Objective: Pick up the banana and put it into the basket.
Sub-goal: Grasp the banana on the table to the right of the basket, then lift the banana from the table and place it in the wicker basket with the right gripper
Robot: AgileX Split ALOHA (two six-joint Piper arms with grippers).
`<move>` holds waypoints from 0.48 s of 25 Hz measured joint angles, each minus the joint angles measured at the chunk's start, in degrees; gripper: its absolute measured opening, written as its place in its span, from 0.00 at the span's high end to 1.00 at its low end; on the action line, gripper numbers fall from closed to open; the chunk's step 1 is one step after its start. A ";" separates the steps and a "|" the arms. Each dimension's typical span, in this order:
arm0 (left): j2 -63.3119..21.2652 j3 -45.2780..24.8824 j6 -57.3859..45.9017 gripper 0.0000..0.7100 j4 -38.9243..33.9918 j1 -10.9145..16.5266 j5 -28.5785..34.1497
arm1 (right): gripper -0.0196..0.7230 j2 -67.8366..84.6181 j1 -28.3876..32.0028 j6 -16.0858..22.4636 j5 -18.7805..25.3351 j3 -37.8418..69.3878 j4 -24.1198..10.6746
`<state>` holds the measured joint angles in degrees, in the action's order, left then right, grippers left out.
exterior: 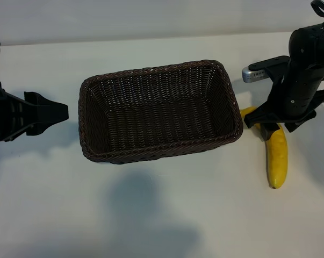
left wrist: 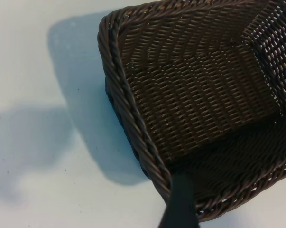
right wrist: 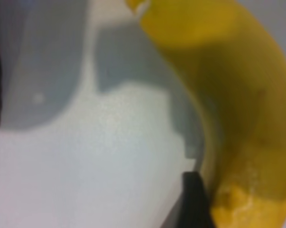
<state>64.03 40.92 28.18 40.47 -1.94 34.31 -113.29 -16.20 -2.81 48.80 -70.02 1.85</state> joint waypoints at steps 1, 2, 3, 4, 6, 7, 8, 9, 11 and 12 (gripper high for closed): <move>0.00 0.00 0.00 0.15 0.00 0.00 0.00 | 0.35 0.00 0.00 0.06 0.00 0.00 0.00; 0.00 0.00 0.00 0.15 0.00 0.00 0.00 | 0.40 0.00 0.00 0.20 -0.02 0.00 0.09; 0.00 0.00 0.00 0.15 0.00 0.00 0.00 | 0.41 0.00 0.00 0.27 -0.02 0.00 0.08; 0.00 0.00 0.00 0.15 0.00 0.00 0.05 | 0.41 0.00 0.00 0.27 -0.02 0.00 0.11; 0.00 0.00 0.00 0.15 0.00 0.00 0.05 | 0.41 0.00 0.00 0.15 -0.02 0.00 0.55; 0.00 0.00 0.00 0.15 0.00 0.00 0.05 | 0.41 0.00 0.00 -0.07 -0.02 0.00 0.87; 0.00 0.00 0.00 0.15 0.00 0.00 0.11 | 0.41 0.00 0.00 -0.42 0.04 0.00 1.32; 0.00 0.00 0.00 0.15 0.00 0.00 0.11 | 0.41 0.00 0.00 -0.65 0.03 0.00 1.64; 0.00 0.00 0.00 0.15 0.00 0.00 0.11 | 0.41 0.00 0.00 -0.82 0.03 0.00 1.77; 0.00 0.00 0.00 0.15 0.00 0.00 0.11 | 0.41 0.00 0.00 -0.82 0.03 0.00 1.79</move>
<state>64.03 40.92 28.18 40.47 -1.94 34.43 -113.29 -16.20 -3.63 48.83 -70.02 3.63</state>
